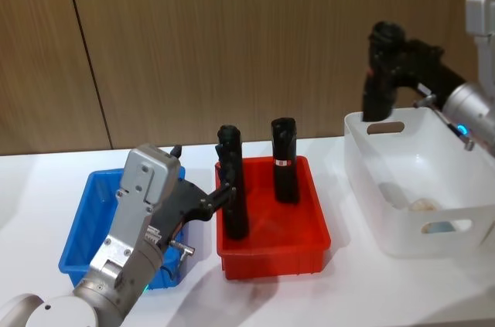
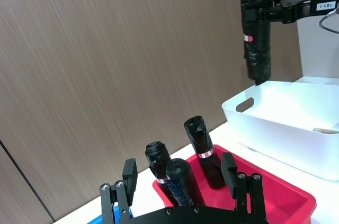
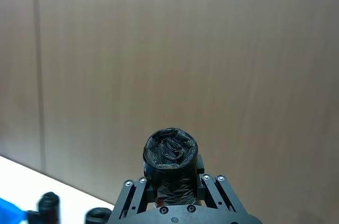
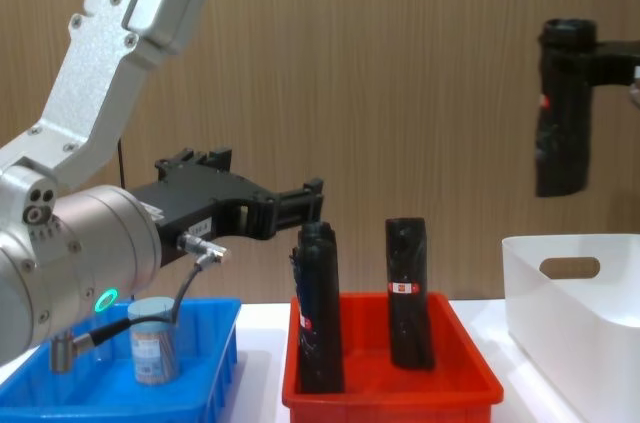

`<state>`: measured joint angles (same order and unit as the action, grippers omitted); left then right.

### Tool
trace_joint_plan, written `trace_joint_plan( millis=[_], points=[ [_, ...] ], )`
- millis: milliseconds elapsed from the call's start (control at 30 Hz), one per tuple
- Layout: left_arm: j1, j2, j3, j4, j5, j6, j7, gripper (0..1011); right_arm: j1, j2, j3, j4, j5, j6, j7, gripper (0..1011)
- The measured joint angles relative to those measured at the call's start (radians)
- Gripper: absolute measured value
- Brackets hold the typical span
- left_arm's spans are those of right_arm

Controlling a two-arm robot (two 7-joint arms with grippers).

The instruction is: Pick the cotton swabs from the blue box and place them into the white box.

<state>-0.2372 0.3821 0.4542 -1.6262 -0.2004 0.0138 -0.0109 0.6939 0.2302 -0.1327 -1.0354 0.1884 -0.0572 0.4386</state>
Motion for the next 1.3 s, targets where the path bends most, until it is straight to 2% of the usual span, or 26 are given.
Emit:
trace_joint_plan(
  millis=[200,467,700,733,833,933,1033,1200,1300],
  points=[
    [0.000,0.000,0.000,0.000,0.000,0.000,0.000,1003,0.015,0.013,0.016,0.039,-0.038,0.011,-0.041,390],
    [0.000,0.000,0.000,0.000,0.000,0.000,0.000,1003,0.060,0.027,0.039,0.160,-0.079,0.012,-0.080,390],
    [0.000,0.000,0.000,0.000,0.000,0.000,0.000,1003,0.101,0.034,0.052,0.268,-0.090,-0.007,-0.089,565],
    [0.000,0.000,0.000,0.000,0.000,0.000,0.000,1003,0.109,0.035,0.055,0.288,-0.091,-0.012,-0.089,634],
    [0.000,0.000,0.000,0.000,0.000,0.000,0.000,1003,0.124,0.037,0.059,0.326,-0.091,-0.022,-0.088,732],
    [0.000,0.000,0.000,0.000,0.000,0.000,0.000,1003,0.136,0.037,0.063,0.356,-0.091,-0.032,-0.084,788],
    [0.000,0.000,0.000,0.000,0.000,0.000,0.000,1003,0.142,0.038,0.064,0.373,-0.092,-0.039,-0.082,916],
    [0.000,0.000,0.000,0.000,0.000,0.000,0.000,1003,0.152,0.039,0.067,0.397,-0.092,-0.052,-0.076,1002],
    [0.000,0.000,0.000,0.000,0.000,0.000,0.000,1003,0.155,0.040,0.068,0.403,-0.091,-0.057,-0.074,1002]
  ],
)
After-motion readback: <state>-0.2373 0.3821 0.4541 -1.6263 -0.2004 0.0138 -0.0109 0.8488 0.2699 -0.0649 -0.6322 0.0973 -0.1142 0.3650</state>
